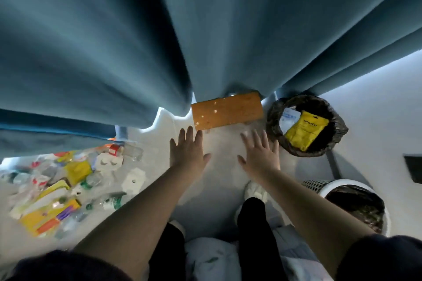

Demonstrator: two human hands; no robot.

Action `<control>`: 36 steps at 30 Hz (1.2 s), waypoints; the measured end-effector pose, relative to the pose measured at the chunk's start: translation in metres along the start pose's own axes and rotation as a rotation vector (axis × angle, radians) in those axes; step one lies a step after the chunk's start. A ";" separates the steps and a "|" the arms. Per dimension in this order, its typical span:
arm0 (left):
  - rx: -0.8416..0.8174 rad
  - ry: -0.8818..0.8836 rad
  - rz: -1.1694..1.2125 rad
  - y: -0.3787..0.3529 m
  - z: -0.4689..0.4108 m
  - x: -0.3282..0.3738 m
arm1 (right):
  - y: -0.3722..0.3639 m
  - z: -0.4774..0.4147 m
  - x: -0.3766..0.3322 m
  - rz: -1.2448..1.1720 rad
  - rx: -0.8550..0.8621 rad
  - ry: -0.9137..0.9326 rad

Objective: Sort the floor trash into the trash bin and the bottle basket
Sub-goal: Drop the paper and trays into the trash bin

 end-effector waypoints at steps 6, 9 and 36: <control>0.018 0.266 0.122 -0.052 0.113 -0.137 | -0.014 0.050 -0.157 0.209 0.013 0.252; 0.018 0.390 0.226 -0.081 0.173 -0.199 | -0.026 0.081 -0.237 0.296 0.002 0.352; -0.011 0.671 0.385 -0.426 0.054 -0.382 | -0.290 -0.122 -0.458 0.562 -0.131 0.305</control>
Point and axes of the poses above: each hand's wrist, its own z-axis away from the middle knuckle, its own y-axis out of the back of the hand, x = y × z, the point moved 2 cm from there along -z, towards the middle knuckle, and after that the axes turned 15 degrees about -y, right-handed, at the moved point
